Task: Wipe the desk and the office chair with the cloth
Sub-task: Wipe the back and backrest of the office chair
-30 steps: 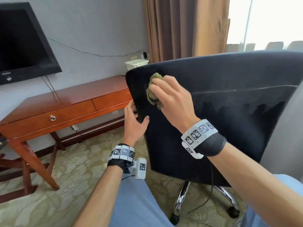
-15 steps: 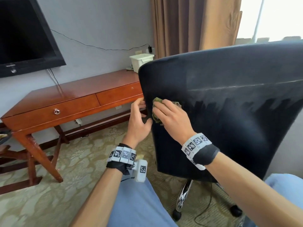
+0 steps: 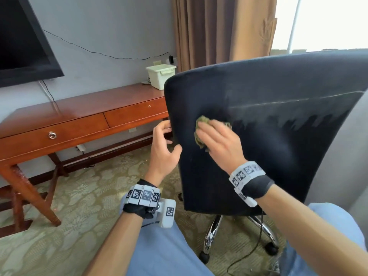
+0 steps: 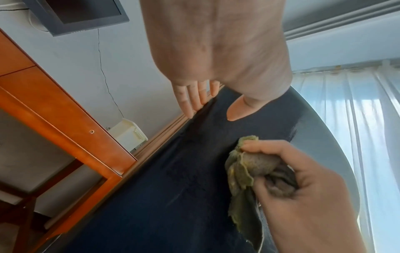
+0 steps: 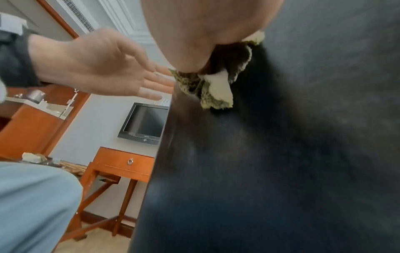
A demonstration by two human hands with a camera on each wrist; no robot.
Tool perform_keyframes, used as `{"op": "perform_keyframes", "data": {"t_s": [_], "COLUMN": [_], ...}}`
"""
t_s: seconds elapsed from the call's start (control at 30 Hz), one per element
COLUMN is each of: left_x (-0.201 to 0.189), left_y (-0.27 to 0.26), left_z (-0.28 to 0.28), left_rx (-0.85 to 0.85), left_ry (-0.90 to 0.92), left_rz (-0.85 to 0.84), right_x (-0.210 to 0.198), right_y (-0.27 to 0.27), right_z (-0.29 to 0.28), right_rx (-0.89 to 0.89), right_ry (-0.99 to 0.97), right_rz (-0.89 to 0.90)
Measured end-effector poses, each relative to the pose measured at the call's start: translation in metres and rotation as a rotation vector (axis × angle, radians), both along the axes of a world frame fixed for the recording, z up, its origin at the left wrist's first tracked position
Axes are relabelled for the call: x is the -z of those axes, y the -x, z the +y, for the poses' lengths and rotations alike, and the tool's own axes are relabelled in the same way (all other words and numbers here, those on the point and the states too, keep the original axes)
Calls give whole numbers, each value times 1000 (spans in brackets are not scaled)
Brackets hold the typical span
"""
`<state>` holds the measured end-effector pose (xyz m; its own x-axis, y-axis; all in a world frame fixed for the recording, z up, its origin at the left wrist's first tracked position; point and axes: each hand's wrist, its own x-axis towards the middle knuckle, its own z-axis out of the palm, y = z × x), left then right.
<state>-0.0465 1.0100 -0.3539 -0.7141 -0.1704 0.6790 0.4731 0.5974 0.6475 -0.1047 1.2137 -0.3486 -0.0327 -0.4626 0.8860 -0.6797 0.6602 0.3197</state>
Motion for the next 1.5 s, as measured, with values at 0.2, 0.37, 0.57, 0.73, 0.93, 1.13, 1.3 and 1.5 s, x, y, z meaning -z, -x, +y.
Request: {"op": "perform_keyframes", "data": {"t_s": [0.2, 0.37, 0.57, 0.73, 0.93, 1.13, 1.3, 1.5], "left_x": [-1, -22, -60, -81, -96, -101, -96, -76], "left_y": [-11, -18, -14, -10, -6, 0, -1, -14], "left_z": [15, 42, 58, 56, 52, 59, 67, 71], "left_rx": [-86, -166, -249, -328, -401, -428, -407, -250], "left_ry": [83, 243, 317, 409, 527, 498, 450, 363], "left_rz": [7, 153, 264, 278, 260, 273, 291, 331], "right_x": [5, -88, -97, -13, -41, -129, -112, -62], "right_y": [-19, -25, -15, -8, -27, -35, -22, -49], "right_z": [6, 21, 21, 31, 33, 35, 35, 49], "right_rx": [-41, -125, -17, 95, 15, -46, 18, -29], "right_ry": [-3, 336, 338, 83, 89, 334, 274, 278], "right_rz": [-180, 51, 103, -86, -82, 140, 83, -562]}}
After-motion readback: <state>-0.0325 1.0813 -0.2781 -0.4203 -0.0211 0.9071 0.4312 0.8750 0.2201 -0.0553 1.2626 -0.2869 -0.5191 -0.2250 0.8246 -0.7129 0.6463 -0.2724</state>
